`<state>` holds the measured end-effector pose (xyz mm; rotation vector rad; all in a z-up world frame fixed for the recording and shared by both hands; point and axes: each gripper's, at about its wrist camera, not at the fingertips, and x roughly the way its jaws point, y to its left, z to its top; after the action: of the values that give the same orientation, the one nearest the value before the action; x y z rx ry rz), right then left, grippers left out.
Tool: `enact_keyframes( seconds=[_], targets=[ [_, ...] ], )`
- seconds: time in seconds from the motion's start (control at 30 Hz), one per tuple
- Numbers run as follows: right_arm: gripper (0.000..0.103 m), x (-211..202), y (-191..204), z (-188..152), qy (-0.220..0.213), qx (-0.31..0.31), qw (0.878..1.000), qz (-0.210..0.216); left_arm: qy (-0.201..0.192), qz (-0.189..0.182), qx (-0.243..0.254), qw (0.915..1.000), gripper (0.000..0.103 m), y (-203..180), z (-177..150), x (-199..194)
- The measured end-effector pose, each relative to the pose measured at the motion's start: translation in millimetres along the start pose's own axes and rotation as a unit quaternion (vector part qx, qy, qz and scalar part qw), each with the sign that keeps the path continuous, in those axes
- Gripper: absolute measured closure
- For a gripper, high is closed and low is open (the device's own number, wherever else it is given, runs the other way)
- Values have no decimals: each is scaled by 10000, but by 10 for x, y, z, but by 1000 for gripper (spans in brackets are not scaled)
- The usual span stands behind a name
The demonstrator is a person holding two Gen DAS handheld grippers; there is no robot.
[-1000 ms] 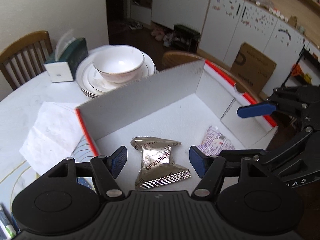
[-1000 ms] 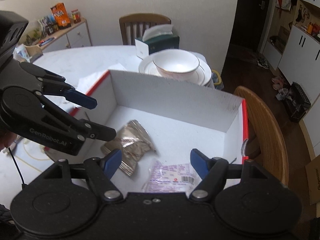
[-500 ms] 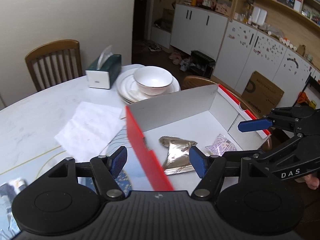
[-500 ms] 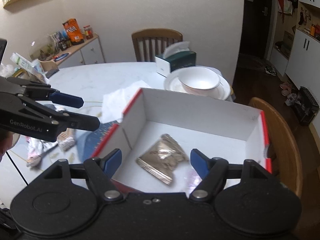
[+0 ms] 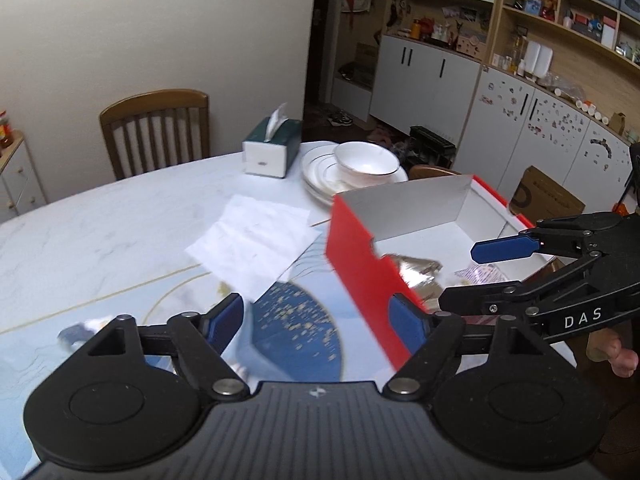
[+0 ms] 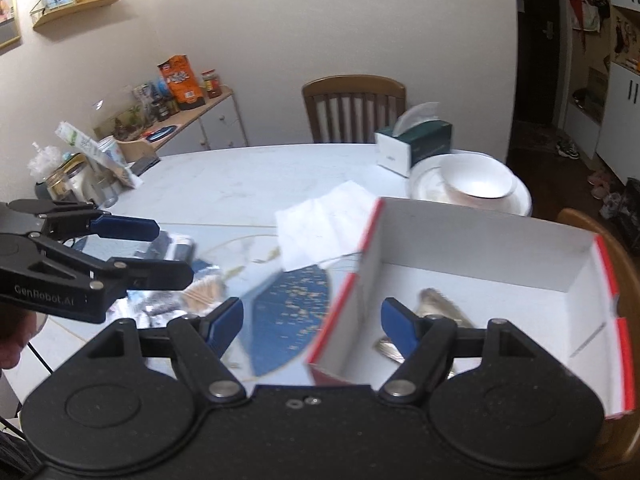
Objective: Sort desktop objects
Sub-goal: 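Withdraw both tools from the box back toward the table pile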
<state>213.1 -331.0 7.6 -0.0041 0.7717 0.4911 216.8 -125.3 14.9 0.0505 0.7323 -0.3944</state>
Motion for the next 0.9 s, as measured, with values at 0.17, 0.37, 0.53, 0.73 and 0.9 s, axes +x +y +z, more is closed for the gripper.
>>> enact_keyframes(
  seconds=[0.17, 0.37, 0.53, 0.73, 0.9],
  targets=[
    [27, 106, 315, 13, 78, -94, 9999, 35, -13, 51, -194, 9998, 22, 308, -196, -171],
    [27, 249, 688, -1, 140, -160, 9997, 82, -91, 130, -370, 9992, 16, 670, -405, -388],
    [27, 371, 939, -3, 202, -177, 9996, 93, -104, 190, -445, 9988, 1, 931, -604, -534],
    [27, 576, 1206, -29, 327, -210, 9992, 78, -32, 209, -536, 9983, 1, 1238, -875, -643],
    [27, 738, 1373, -57, 422, -228, 9988, 13, 43, 248, -656, 9975, 1, 1472, -1100, -698]
  ],
)
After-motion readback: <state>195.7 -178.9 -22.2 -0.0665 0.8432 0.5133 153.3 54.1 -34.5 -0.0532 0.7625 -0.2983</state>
